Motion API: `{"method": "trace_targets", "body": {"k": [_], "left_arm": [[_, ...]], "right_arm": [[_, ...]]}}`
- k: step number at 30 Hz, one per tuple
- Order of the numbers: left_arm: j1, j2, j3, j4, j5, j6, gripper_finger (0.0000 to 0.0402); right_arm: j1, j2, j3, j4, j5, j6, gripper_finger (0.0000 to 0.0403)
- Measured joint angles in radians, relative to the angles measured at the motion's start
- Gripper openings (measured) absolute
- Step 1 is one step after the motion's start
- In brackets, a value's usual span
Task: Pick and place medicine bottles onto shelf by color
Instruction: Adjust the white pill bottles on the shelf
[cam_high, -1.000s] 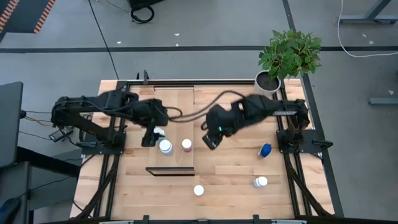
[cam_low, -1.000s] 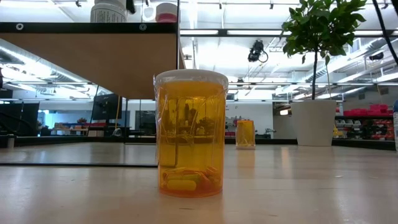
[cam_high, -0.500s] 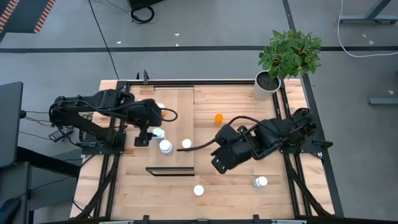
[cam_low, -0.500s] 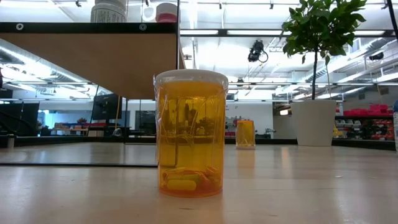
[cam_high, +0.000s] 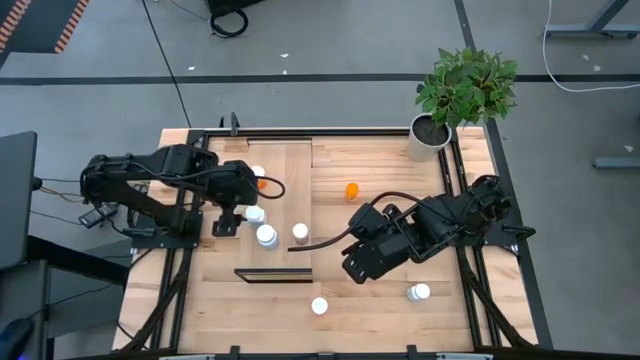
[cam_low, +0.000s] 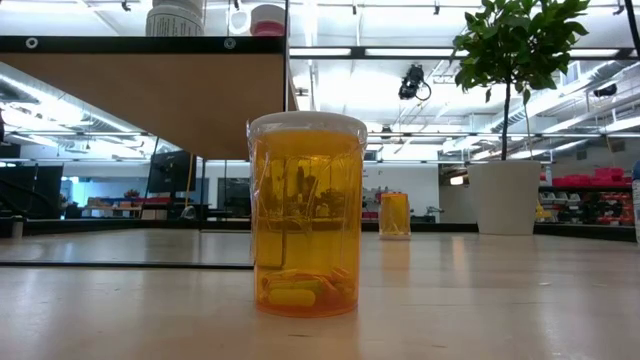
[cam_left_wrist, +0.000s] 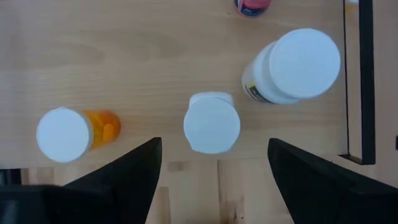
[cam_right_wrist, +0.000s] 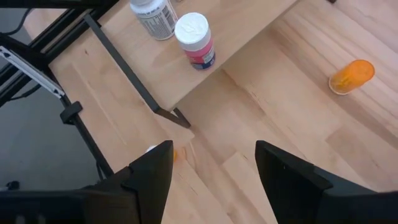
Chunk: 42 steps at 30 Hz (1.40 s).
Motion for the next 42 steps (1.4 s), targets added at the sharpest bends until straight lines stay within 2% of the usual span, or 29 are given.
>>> {"method": "trace_targets", "body": {"k": [9, 14, 42], "left_arm": [[0.000, 0.001, -0.068, 0.015, 0.000, 0.043, 0.0298], [-0.005, 0.001, -0.071, 0.068, 0.000, 0.029, 0.0297], [-0.005, 0.043, -0.125, 0.116, 0.001, 0.051, 0.0297]], "right_arm": [[-0.006, 0.000, 0.000, 0.000, 0.035, 0.000, 0.0235], [-0.008, 0.000, 0.000, 0.000, 0.041, 0.001, 0.0235], [-0.017, 0.000, 0.000, 0.000, 0.047, 0.002, 0.0235]]}}
